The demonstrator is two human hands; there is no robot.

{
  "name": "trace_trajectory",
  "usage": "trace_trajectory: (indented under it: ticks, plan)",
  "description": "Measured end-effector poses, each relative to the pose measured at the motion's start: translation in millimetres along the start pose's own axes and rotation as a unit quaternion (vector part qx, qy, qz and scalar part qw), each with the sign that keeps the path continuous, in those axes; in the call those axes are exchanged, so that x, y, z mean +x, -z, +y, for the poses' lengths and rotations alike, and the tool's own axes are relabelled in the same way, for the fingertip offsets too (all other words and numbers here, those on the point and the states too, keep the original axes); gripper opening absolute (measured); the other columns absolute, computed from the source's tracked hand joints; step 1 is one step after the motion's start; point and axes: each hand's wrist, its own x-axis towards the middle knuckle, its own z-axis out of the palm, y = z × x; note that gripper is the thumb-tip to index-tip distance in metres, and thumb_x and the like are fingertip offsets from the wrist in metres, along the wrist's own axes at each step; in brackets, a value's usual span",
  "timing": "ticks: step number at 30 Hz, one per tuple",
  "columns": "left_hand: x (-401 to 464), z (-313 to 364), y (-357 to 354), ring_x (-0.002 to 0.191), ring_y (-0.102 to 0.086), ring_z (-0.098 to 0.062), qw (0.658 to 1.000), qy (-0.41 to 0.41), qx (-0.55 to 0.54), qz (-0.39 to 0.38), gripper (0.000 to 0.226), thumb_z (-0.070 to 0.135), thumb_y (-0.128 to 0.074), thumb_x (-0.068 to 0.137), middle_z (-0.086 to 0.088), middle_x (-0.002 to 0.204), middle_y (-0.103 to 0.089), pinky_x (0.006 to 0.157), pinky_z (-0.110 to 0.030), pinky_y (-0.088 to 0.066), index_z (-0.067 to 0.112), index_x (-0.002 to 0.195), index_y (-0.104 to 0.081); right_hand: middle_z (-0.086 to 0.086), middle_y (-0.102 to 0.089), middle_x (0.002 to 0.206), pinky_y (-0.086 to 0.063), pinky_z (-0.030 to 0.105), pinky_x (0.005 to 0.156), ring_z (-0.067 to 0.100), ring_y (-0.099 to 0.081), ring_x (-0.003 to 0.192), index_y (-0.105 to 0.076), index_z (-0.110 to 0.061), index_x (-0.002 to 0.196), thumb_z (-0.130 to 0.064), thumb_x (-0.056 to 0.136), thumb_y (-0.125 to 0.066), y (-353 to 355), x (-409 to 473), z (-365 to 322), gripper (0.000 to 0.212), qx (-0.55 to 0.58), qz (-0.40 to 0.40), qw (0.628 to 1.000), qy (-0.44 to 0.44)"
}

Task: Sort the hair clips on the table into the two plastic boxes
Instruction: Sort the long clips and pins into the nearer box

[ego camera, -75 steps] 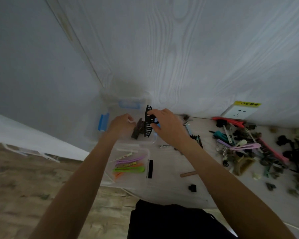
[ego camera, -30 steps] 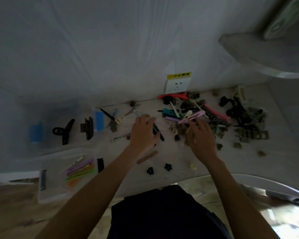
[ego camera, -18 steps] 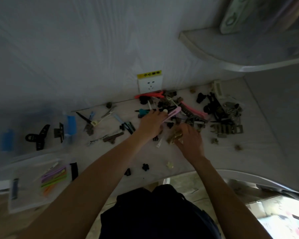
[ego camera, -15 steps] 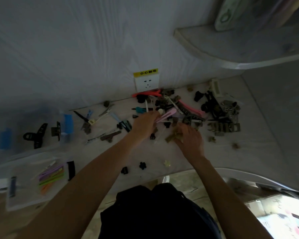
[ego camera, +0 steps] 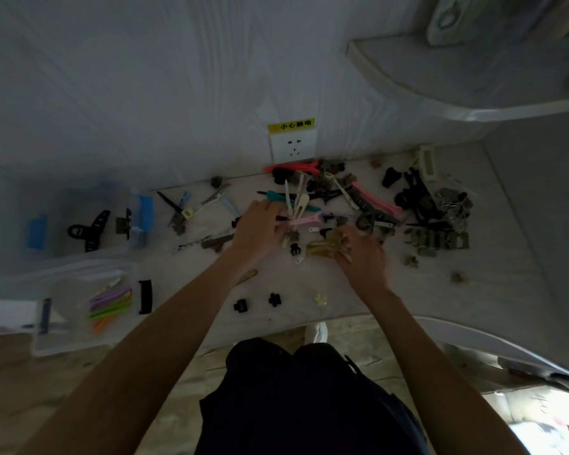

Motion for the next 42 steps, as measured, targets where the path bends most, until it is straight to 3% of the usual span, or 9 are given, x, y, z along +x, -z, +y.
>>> trace_trajectory:
  ticks: [6, 11, 14, 19, 23, 30, 34, 39, 42]
  plan:
    - [32, 38, -10, 0.107, -0.055, -0.033, 0.993, 0.043, 0.068, -0.09, 0.043, 0.026, -0.059, 0.088, -0.016, 0.12, -0.053, 0.076, -0.038, -0.046, 0.006, 0.123, -0.044, 0.012, -0.065, 0.101, -0.047, 0.038, 0.075, 0.033, -0.057, 0.096, -0.049, -0.018, 0.12, -0.031, 0.083, -0.065, 3, -8, -3, 0.043, 0.023, 0.017, 0.999, -0.046]
    - [37, 46, -17, 0.104, -0.058, -0.034, 0.99, 0.085, 0.054, -0.096, 0.047, 0.016, -0.062, 0.085, -0.017, 0.12, -0.055, 0.079, -0.039, -0.049, 0.003, 0.124, -0.04, 0.013, -0.064, 0.097, -0.047, 0.037, 0.071, 0.033, -0.056, 0.097, -0.048, -0.019, 0.119, -0.03, 0.082, -0.066, 3, -13, -3, 0.043, 0.039, 0.018, 0.997, -0.072]
    - [39, 38, -23, 0.104, -0.058, -0.034, 0.992, 0.107, -0.014, -0.071, 0.043, 0.013, -0.06, 0.086, -0.018, 0.117, -0.056, 0.078, -0.039, -0.048, 0.002, 0.124, -0.04, 0.013, -0.063, 0.102, -0.045, 0.036, 0.073, 0.032, -0.055, 0.101, -0.047, -0.018, 0.121, -0.029, 0.084, -0.064, 3, -14, -6, 0.042, 0.028, 0.002, 0.997, -0.074]
    - [43, 25, -18, 0.109, -0.052, -0.036, 0.997, 0.064, 0.024, -0.032, 0.037, 0.014, -0.051, 0.091, -0.018, 0.122, -0.052, 0.08, -0.041, -0.047, 0.015, 0.127, -0.044, 0.012, -0.063, 0.101, -0.041, 0.033, 0.069, 0.032, -0.054, 0.101, -0.047, -0.018, 0.117, -0.029, 0.084, -0.064, 3, -10, -11, 0.038, 0.013, -0.001, 0.998, -0.068]
    - [44, 21, -16, 0.094, -0.06, -0.032, 0.998, 0.051, 0.021, -0.022, 0.044, 0.007, -0.052, 0.089, -0.015, 0.108, -0.062, 0.07, -0.038, -0.049, 0.015, 0.131, -0.042, 0.011, -0.062, 0.101, -0.04, 0.033, 0.068, 0.032, -0.052, 0.1, -0.046, -0.018, 0.116, -0.028, 0.085, -0.063, 4, -7, -16, 0.037, 0.006, -0.009, 0.998, -0.064]
    - [40, 21, 5, 0.099, -0.062, -0.023, 0.977, 0.029, -0.203, 0.06, 0.036, 0.015, -0.06, 0.089, -0.01, 0.114, -0.066, 0.08, -0.023, -0.046, 0.012, 0.124, -0.057, 0.011, -0.063, 0.102, -0.044, 0.034, 0.072, 0.031, -0.055, 0.098, -0.048, -0.017, 0.118, -0.027, 0.084, -0.064, 5, -5, -19, 0.039, 0.037, 0.02, 0.996, -0.075]
    - [19, 12, 37, 0.071, -0.059, -0.006, 0.965, 0.004, -0.241, 0.106, 0.027, 0.014, -0.055, 0.092, -0.003, 0.083, -0.065, 0.058, -0.008, -0.033, 0.009, 0.118, -0.061, 0.011, -0.065, 0.101, -0.051, 0.038, 0.072, 0.031, -0.06, 0.092, -0.047, -0.021, 0.116, -0.039, 0.082, -0.065, 5, 0, -25, 0.043, 0.096, 0.049, 0.989, -0.098]
    - [-46, -29, 85, 0.074, -0.055, 0.004, 0.951, -0.013, -0.274, 0.143, 0.032, 0.012, -0.041, 0.096, -0.002, 0.091, -0.055, 0.066, -0.008, -0.04, -0.002, 0.122, -0.051, 0.005, -0.067, 0.097, -0.053, 0.037, 0.071, 0.021, -0.063, 0.085, -0.053, -0.016, 0.111, -0.032, 0.081, -0.069, 6, 8, -73, 0.038, 0.194, 0.057, 0.979, -0.039]
    - [-100, -63, 103, 0.062, -0.051, 0.007, 0.965, 0.044, -0.216, 0.143, 0.031, 0.01, -0.037, 0.096, 0.007, 0.076, -0.051, 0.058, -0.007, -0.036, 0.0, 0.124, -0.048, -0.002, -0.063, 0.09, -0.05, 0.034, 0.066, 0.017, -0.061, 0.078, -0.052, -0.016, 0.112, -0.032, 0.081, -0.069, -3, 11, -114, 0.038, 0.219, 0.019, 0.975, 0.009]
